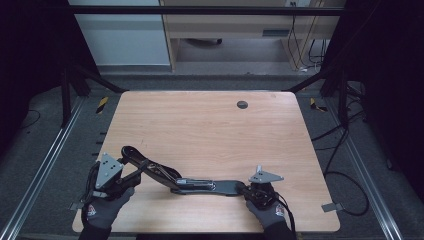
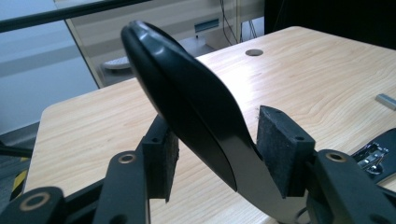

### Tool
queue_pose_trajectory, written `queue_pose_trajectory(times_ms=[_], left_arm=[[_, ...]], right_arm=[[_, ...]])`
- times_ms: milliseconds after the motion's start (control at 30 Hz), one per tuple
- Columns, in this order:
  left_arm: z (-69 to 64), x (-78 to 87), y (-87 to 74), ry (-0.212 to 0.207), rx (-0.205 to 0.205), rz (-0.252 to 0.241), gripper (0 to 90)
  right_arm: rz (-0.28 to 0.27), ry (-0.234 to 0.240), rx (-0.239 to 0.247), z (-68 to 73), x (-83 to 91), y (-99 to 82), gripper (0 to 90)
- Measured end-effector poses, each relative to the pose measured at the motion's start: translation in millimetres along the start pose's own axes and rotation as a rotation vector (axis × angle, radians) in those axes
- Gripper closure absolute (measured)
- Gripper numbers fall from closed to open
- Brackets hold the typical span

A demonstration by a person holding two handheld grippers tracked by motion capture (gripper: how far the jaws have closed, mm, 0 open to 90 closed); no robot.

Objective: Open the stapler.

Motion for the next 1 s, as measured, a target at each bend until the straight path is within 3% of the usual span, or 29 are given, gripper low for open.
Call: queue_pose_trajectory(times_ms=[600, 1000], left_arm=[[5.5, 2.5, -9.7, 0.012, -0.015, -0.011, 42.7], [6.3, 5.3, -7.2, 0.017, 0.003, -0.001, 33.2]], right_arm=[[0.013, 0.007, -0.014, 0.5, 0.6, 0.4, 90.0], [0.028, 0.008, -0.017, -3.9, 4.0, 2.1, 87.8]])
Point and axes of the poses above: each handheld gripper's, and its own axes: x roughly backward along the jaws, y roughly out of its top, z roughly to its left, the point moved 6 cm from there along -x, roughly forward along the jaws, and after that the axes turned 9 degrees about -z, right-handed, at the moved point
